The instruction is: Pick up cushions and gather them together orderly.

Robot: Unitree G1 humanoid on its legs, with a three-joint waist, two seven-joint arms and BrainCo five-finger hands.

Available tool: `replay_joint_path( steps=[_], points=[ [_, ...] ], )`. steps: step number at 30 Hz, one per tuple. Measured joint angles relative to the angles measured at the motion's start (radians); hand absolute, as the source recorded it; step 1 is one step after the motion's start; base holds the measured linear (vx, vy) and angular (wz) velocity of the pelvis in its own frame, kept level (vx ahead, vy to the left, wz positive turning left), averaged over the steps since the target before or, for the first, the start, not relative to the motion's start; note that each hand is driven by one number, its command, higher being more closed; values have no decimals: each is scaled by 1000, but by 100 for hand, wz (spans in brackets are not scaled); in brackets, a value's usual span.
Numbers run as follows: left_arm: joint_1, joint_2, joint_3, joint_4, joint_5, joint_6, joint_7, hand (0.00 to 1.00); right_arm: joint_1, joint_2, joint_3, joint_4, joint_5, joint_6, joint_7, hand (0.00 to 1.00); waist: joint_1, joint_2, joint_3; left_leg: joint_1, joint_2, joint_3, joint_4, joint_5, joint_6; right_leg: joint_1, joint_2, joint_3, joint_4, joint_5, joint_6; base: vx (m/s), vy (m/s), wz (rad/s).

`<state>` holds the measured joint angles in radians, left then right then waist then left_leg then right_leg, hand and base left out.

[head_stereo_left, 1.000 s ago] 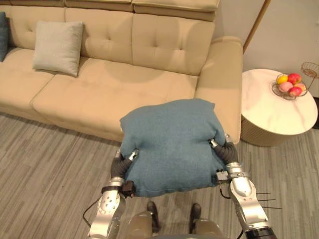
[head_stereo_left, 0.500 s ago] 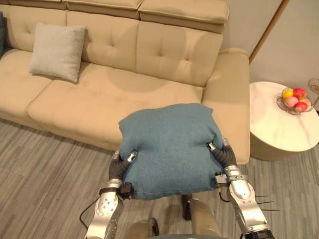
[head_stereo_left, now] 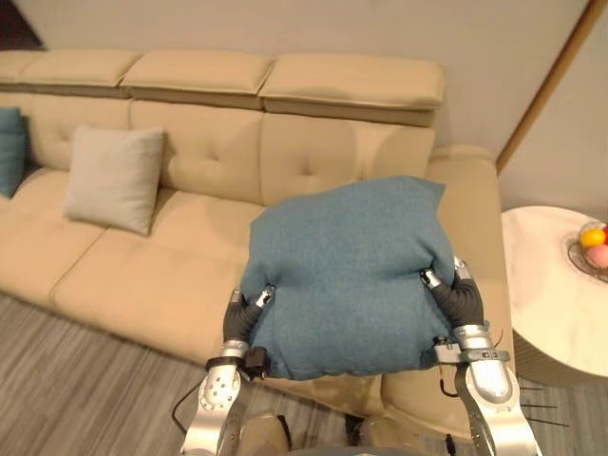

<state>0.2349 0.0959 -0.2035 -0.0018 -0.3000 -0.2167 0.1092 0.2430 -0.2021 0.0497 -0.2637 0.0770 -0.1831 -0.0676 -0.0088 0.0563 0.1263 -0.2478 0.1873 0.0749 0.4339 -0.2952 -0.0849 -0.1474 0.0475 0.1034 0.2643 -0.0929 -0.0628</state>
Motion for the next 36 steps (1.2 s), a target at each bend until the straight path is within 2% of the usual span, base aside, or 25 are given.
replay_joint_path(
  steps=[1,2,3,4,6,8,9,10,13,16,17,19,21,23,25,26,29,30,31,33,36],
  points=[
    [7,-1,0,1,1,0,0,100,-14,0,0,31,-1,0,0,100,-1,1,-1,15,-13,-26,-61,18,-20,5,1,41,4,-9,21,193,302,-116],
    [11,-4,-1,5,3,0,0,100,-16,-2,0,60,-2,0,0,100,-5,17,-11,36,-13,-31,-129,83,-8,3,14,83,11,-21,46,187,327,-111],
    [11,-5,-2,8,3,0,0,100,-16,-1,0,71,-3,0,0,100,-6,24,-15,43,-13,-30,-141,138,-11,2,20,96,12,-25,55,193,376,-106],
    [10,2,-1,20,6,0,0,100,-16,11,1,96,-9,0,0,100,-5,16,-17,54,-15,-17,-134,193,-18,4,17,134,11,-31,78,188,381,-88],
    [10,21,-1,44,14,1,-1,100,-7,39,4,109,-15,1,3,100,-28,-28,-26,70,-64,70,-146,177,9,-4,-38,197,-13,-32,130,163,399,-82],
    [13,33,0,46,18,1,-1,100,-20,39,11,123,-24,1,7,100,-26,-37,-29,79,-79,121,-147,168,25,-15,-57,235,-26,-21,151,52,276,-74],
    [13,46,6,46,19,0,-1,100,-46,40,25,146,-32,1,7,100,-26,-38,-30,84,-90,167,-147,157,41,-25,-73,269,-49,-4,176,3,196,-80],
    [13,48,13,46,20,0,-1,100,-61,40,32,158,-32,1,7,100,-24,-38,-30,86,-92,183,-148,154,46,-34,-77,275,-55,3,181,-20,213,-100],
    [5,62,47,47,41,0,4,100,-157,40,71,246,-32,1,6,100,-10,-39,-29,83,-96,258,-168,146,58,-67,-91,270,-105,60,179,-66,132,-76],
    [-26,68,56,47,79,0,25,100,-194,38,79,284,-43,1,-2,100,-9,-36,-28,49,-95,267,-183,148,59,-93,-106,231,-165,102,160,-75,22,-18],
    [-55,70,56,56,90,0,42,100,-232,36,85,314,-51,1,-22,100,-8,-36,-28,23,-94,265,-187,159,61,-113,-110,211,-185,120,146,-77,-19,3],
    [-117,75,57,77,114,0,73,100,-296,32,89,347,-64,1,-48,100,-9,-32,-19,-18,-100,256,-197,185,68,-143,-119,188,-215,155,146,-52,-27,13],
    [-219,91,58,99,128,0,113,100,-398,31,92,386,-86,1,-80,100,-3,-28,12,-72,-102,252,-215,223,75,-182,-130,148,-243,205,136,-86,-34,12],
    [-379,116,58,121,145,1,182,100,-561,27,96,441,-109,3,-154,100,1,-25,69,-144,-106,239,-225,264,80,-245,-137,113,-253,242,143,-129,-33,20],
    [-492,124,59,146,157,5,230,100,-648,27,91,456,-127,19,-207,100,15,-25,80,-195,-104,228,-225,284,80,-291,-136,99,-253,257,147,-141,-45,23],
    [-600,132,59,169,161,9,273,100,-726,28,74,465,-131,30,-249,100,29,-26,115,-207,-100,219,-225,296,79,-296,-134,87,-253,265,147,-133,-44,22],
    [-792,174,58,205,165,14,357,100,-884,31,41,495,-137,38,-328,100,35,-25,132,-262,-97,197,-227,317,74,-343,-131,58,-248,275,145,-136,-35,24],
    [-929,200,57,229,173,14,395,100,-988,33,4,506,-140,36,-364,100,50,-26,164,-273,-99,192,-246,341,73,-360,-130,54,-248,287,140,-98,-29,16],
    [-989,209,58,249,179,13,403,100,-1034,34,-12,524,-142,36,-376,100,53,-26,177,-275,-101,191,-258,351,71,-366,-130,52,-248,291,139,-107,-32,18],
    [-1234,257,60,342,196,12,439,100,-1236,36,-73,632,-147,33,-421,100,53,-25,217,-295,-110,168,-313,406,69,-397,-131,30,-256,308,136,-111,-33,24],
    [-1421,271,99,445,202,11,443,100,-1410,35,-135,771,-148,32,-450,100,51,-19,231,-317,-122,144,-378,465,68,-421,-131,7,-291,340,130,-73,-24,23]
  ],
)
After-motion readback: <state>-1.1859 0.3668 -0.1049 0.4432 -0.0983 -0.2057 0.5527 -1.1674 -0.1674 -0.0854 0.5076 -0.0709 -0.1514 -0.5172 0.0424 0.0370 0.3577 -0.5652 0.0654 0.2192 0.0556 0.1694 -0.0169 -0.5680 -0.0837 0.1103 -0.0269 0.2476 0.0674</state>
